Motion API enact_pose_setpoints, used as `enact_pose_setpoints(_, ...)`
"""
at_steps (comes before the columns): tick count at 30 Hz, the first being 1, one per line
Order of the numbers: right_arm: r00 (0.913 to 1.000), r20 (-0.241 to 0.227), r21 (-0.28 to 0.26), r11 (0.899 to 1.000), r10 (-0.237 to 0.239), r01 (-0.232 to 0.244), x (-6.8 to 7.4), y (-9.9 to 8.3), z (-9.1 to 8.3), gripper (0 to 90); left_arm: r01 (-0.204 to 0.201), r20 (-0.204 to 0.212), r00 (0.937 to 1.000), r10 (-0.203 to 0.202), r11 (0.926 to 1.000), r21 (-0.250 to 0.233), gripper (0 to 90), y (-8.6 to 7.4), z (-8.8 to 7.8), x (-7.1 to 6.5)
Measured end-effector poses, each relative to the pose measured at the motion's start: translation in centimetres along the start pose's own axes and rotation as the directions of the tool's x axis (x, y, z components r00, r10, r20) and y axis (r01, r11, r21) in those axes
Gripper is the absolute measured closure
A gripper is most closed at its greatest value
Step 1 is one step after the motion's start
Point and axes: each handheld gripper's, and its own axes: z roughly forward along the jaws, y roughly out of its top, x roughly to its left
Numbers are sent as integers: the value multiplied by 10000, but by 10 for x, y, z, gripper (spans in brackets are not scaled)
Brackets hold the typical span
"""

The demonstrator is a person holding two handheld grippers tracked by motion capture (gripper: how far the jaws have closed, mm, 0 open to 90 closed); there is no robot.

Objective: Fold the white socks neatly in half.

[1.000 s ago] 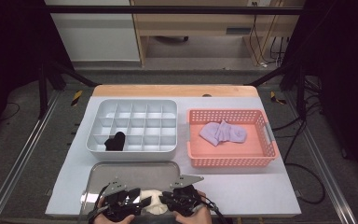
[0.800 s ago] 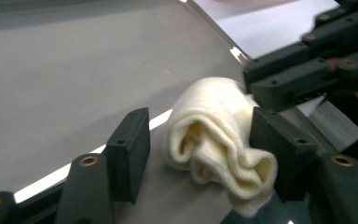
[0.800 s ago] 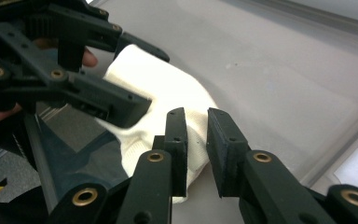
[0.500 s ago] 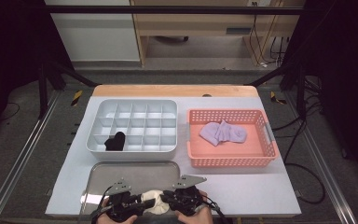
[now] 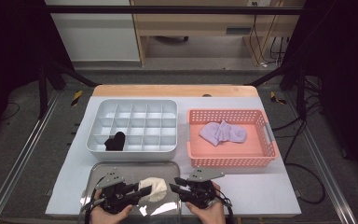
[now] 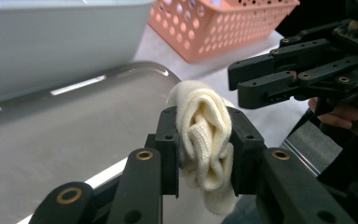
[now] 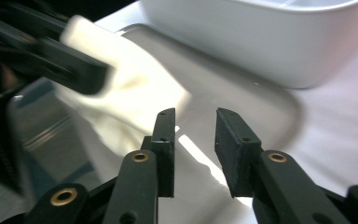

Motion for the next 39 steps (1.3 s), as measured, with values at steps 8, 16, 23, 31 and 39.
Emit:
enact_pose_setpoints(8,9869,1587,11,9996,275,-280,-25,-1,-21,583,-139,-505,9986,132,9998,-139,677,16,-4,13)
enact_pose_setpoints(16,9564,2848,-38,9977,652,-670,-49,-12,-44,504,-213,-975,9951,181,9993,-315,676,25,-6,24)
enact_pose_setpoints(23,9283,3616,-12,9957,864,-922,-67,-20,-63,486,-206,-1139,9934,150,9986,-482,674,29,-10,28)
enact_pose_setpoints(31,9013,4258,100,9956,802,-933,-76,-27,-74,459,-447,-1320,9906,362,9971,-616,673,38,-18,31)
enact_pose_setpoints(39,8932,4430,251,9949,765,-977,-81,-30,-78,442,-445,-1494,9883,303,9947,-928,672,53,-34,38)
